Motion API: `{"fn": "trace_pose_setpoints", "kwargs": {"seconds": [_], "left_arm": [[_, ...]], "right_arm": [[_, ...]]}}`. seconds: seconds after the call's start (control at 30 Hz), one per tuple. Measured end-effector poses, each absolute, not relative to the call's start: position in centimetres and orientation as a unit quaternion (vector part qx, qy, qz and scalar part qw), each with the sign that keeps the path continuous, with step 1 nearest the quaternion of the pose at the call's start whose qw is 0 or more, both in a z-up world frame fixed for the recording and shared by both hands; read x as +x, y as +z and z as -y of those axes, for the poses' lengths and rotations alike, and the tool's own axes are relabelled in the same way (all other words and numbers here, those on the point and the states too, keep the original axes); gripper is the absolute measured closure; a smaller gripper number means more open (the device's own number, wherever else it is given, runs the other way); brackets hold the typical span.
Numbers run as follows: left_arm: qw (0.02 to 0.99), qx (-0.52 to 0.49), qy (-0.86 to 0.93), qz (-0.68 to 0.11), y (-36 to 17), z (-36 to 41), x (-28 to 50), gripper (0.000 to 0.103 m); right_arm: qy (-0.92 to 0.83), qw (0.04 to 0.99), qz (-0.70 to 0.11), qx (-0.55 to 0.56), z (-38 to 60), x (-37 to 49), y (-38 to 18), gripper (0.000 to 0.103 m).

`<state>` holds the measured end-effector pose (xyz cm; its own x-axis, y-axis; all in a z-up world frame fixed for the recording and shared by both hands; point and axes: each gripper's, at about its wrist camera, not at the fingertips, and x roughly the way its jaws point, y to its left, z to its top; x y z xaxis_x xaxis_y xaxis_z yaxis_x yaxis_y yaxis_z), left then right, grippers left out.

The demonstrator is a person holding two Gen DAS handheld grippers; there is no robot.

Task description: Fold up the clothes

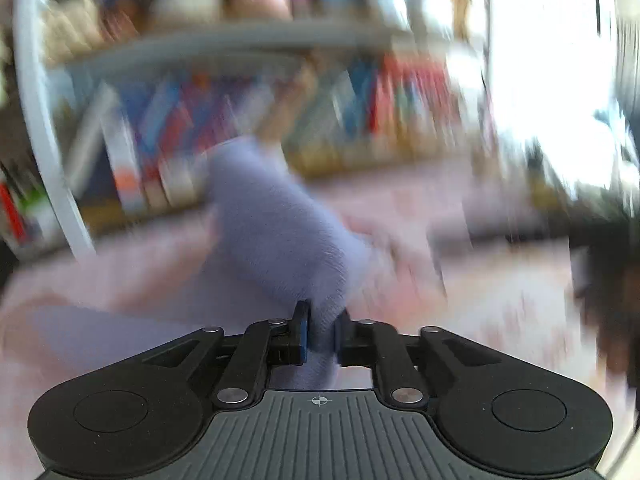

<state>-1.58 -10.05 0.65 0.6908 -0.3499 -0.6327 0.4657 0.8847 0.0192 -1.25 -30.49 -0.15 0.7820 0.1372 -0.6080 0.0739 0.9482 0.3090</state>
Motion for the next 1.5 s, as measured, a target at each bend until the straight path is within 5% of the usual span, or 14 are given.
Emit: {"fn": "trace_pose_setpoints", "kwargs": {"seconds": [0.07, 0.2, 0.33, 0.6, 0.8, 0.9, 0.97, 1.03, 1.2, 1.27, 1.5], "left_arm": [[0.906, 0.085, -0.217, -0.353, -0.5, 10.2, -2.6, 0.082], [0.92, 0.041, -0.192, -0.339, 0.4, 8.1, -4.2, 0.048], [0.936, -0.018, -0.15, -0.317, 2.0, 5.1, -5.0, 0.035], [0.933, -0.103, -0.008, -0.344, 1.8, -2.1, -2.5, 0.032], [0.912, -0.151, 0.024, -0.38, -0.2, -5.7, -1.5, 0.032], [0.904, -0.188, 0.04, -0.382, -1.0, -7.8, -1.4, 0.03], [0.898, -0.208, 0.047, -0.386, -1.5, -9.1, -1.3, 0.026], [0.89, -0.221, 0.051, -0.395, -2.1, -10.0, -1.2, 0.026], [0.885, -0.235, 0.044, -0.399, -2.5, -10.9, -1.3, 0.025], [0.885, -0.233, 0.039, -0.401, -2.5, -11.0, -1.1, 0.025], [0.871, -0.239, 0.028, -0.428, -3.8, -11.0, -1.1, 0.019]], "right_arm": [[0.031, 0.929, -0.334, 0.157, 30.5, -1.2, -0.4, 0.0], [0.068, 0.925, -0.341, 0.155, 30.1, -0.7, -0.9, 0.0], [0.095, 0.925, -0.332, 0.159, 29.5, -0.2, -0.2, 0.002], [0.214, 0.934, -0.271, 0.091, 26.3, 1.4, 3.7, 0.002], [0.253, 0.903, -0.337, -0.079, 21.3, 5.0, 1.1, 0.003], [0.296, 0.866, -0.396, -0.077, 19.9, 5.4, -0.4, 0.03], [0.316, 0.844, -0.431, -0.055, 19.1, 4.2, -0.7, 0.069], [0.342, 0.825, -0.449, -0.023, 18.4, 2.6, -0.6, 0.086], [0.484, 0.766, -0.423, 0.023, 17.4, -1.3, 1.2, 0.086], [0.461, 0.771, -0.44, 0.008, 17.0, -1.6, 0.5, 0.067], [0.398, 0.779, -0.471, 0.115, 18.0, 0.6, -1.0, 0.068]]}}
